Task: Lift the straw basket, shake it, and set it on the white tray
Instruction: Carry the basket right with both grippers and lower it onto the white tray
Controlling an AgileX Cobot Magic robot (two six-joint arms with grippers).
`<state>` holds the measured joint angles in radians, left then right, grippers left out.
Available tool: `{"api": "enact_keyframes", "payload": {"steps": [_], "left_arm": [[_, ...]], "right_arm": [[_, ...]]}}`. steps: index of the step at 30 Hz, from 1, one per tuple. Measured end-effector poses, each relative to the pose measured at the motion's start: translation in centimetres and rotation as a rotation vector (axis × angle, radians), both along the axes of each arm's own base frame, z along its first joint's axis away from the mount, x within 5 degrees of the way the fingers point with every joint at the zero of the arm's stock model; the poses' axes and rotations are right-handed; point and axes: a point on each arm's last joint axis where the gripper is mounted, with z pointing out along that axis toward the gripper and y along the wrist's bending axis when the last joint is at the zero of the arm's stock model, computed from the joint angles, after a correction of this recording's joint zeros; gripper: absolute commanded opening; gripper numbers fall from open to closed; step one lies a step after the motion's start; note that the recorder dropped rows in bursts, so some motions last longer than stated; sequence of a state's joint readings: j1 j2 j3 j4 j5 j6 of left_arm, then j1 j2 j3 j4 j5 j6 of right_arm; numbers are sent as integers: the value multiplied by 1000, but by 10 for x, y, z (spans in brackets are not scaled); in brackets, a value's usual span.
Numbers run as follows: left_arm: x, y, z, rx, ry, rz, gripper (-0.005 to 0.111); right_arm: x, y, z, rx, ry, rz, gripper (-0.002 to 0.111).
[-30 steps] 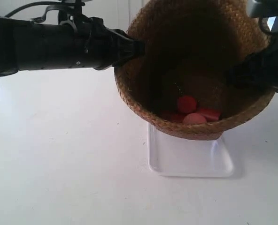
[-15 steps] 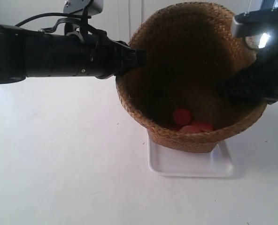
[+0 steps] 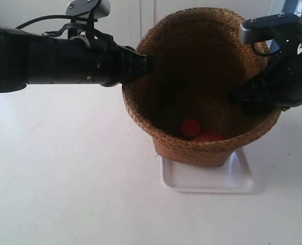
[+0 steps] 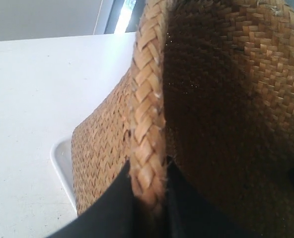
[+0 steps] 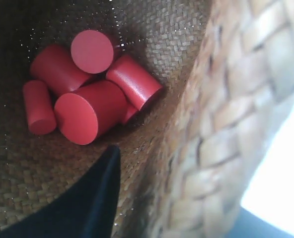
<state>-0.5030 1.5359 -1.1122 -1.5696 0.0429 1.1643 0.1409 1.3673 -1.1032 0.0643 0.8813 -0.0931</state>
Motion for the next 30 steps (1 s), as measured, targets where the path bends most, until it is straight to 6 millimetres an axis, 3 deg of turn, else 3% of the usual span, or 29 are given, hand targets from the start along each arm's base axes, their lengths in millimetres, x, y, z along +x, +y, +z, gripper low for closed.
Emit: {"api": "enact_keyframes", "payload": {"steps": [18, 30], "left_arm": [[-1, 0, -1, 29, 2, -14, 0], [-6, 5, -6, 52, 192, 148, 0]], "right_arm": [[0, 0, 0, 1, 2, 0, 0], [0, 1, 1, 5, 0, 3, 0]]}}
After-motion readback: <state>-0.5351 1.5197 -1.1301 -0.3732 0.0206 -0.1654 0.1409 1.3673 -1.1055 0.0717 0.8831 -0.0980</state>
